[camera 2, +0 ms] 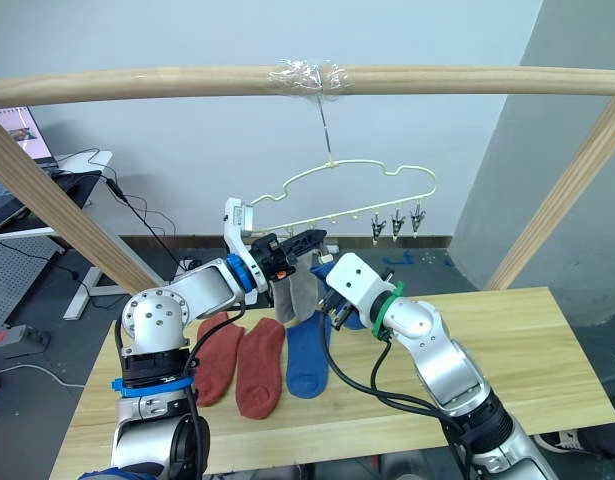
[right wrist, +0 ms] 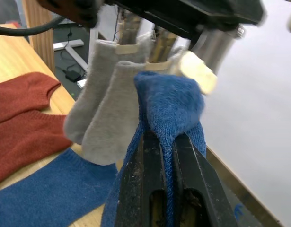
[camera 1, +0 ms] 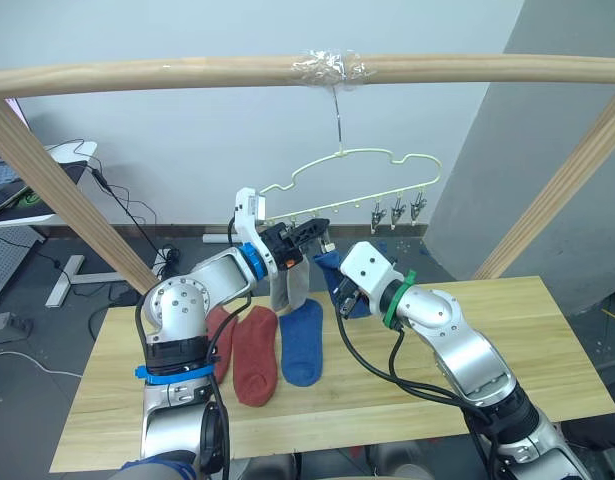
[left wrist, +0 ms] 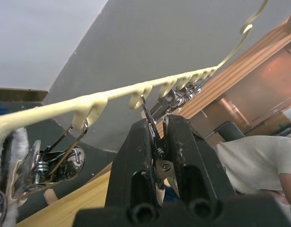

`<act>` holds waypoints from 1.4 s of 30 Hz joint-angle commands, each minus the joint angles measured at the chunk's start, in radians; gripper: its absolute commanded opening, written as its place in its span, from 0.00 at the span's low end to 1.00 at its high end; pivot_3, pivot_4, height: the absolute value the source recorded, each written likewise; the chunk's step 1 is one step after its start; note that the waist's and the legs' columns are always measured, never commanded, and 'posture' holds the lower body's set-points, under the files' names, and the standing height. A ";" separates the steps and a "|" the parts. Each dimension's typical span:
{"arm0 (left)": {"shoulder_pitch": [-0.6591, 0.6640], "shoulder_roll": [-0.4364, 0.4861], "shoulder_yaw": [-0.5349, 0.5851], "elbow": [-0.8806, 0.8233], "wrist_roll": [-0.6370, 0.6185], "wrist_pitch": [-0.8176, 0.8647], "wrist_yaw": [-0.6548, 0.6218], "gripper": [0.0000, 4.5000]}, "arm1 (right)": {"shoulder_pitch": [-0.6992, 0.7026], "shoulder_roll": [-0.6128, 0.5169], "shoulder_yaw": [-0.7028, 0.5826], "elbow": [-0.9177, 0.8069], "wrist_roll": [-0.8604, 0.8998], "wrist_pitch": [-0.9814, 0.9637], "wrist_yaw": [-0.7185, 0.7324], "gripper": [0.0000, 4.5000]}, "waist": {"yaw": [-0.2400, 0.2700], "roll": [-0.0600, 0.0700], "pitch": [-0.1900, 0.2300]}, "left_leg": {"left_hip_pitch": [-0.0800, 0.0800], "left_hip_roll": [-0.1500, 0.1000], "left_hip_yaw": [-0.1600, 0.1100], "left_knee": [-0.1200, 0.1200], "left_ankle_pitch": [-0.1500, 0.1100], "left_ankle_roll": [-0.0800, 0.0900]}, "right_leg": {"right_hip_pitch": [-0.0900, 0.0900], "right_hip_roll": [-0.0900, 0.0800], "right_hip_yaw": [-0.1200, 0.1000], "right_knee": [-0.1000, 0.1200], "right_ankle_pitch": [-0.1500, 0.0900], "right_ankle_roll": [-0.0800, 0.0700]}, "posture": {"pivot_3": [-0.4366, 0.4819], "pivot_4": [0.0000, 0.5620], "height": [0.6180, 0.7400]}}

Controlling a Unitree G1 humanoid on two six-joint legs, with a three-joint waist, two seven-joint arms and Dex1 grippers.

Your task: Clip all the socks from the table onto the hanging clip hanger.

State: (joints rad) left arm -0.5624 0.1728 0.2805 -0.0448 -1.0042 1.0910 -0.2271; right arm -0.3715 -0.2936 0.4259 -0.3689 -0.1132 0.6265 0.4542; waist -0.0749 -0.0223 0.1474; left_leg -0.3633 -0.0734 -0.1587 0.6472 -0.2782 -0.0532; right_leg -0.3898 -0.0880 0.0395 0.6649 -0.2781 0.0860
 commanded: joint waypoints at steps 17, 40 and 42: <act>-0.008 0.018 -0.005 -0.030 -0.001 -0.020 -0.007 0.04 | 0.069 0.141 -0.203 -0.104 0.192 0.121 0.014 0.01 | 0.002 0.000 0.000 | 0.000 0.000 0.000 0.000 0.000 0.000 | 0.000 0.000 0.000 0.000 0.000 0.000 | 0.38 0.22 1.00; 0.001 0.024 -0.014 -0.039 -0.018 -0.011 -0.013 0.04 | 0.100 -0.025 -0.093 -0.186 0.216 0.036 0.008 0.01 | 0.004 0.000 0.000 | 0.000 0.000 0.000 0.000 0.000 0.000 | 0.000 0.000 0.000 -0.001 0.000 0.000 | 0.38 0.19 1.00; 0.002 0.024 -0.014 -0.040 -0.019 -0.011 -0.013 0.04 | 0.110 -0.043 -0.076 -0.177 0.187 -0.011 -0.006 0.01 | 0.004 0.000 0.000 | 0.000 0.000 0.000 0.000 0.000 0.000 | 0.000 0.000 0.000 -0.001 0.000 0.000 | 0.38 0.18 1.00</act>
State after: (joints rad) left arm -0.5547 0.1936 0.2658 -0.0427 -1.0053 1.0832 -0.2292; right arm -0.2557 -0.3368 0.3268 -0.5226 0.1045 0.6818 0.4545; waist -0.0707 -0.0224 0.1474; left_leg -0.3634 -0.0734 -0.1587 0.6465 -0.2782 -0.0531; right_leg -0.3898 -0.0880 0.0393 0.6641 -0.2782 0.0861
